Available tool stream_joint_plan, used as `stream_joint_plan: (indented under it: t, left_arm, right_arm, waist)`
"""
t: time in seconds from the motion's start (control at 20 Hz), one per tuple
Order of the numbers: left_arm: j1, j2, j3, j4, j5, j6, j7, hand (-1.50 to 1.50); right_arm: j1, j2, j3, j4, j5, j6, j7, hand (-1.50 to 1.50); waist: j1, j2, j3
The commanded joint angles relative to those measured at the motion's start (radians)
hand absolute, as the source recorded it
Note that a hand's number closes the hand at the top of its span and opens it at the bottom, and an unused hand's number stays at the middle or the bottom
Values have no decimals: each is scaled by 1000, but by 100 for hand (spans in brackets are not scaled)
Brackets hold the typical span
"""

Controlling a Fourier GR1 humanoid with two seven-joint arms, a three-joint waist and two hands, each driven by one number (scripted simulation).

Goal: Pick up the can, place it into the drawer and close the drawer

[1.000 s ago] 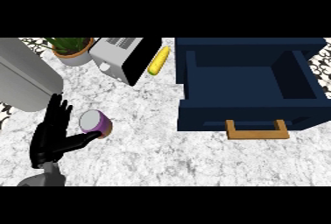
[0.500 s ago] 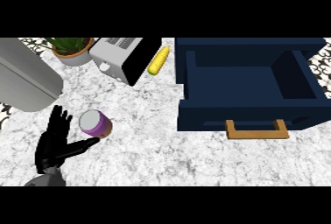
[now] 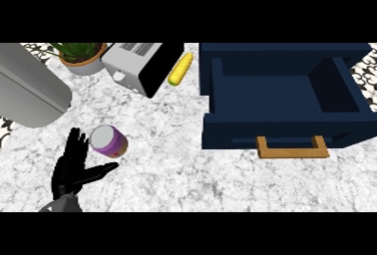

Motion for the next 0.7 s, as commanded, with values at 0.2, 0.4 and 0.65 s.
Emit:
stream_joint_plan:
  t: [0.2,0.4,0.65]
  left_arm:
    - [-106,3,23,270,23,-40,-150,-150]
    - [-183,9,33,302,52,-22,-143,-150]
    - [-222,23,54,397,97,-91,-158,150]
  right_arm:
    - [-30,25,-18,34,17,39,-16,-150]
    - [9,29,-46,20,-16,70,-5,-150]
    - [-26,53,-40,70,48,98,-52,-150]
  waist:
    - [-3,2,0]
    - [-3,1,0]
    - [-3,2,0]
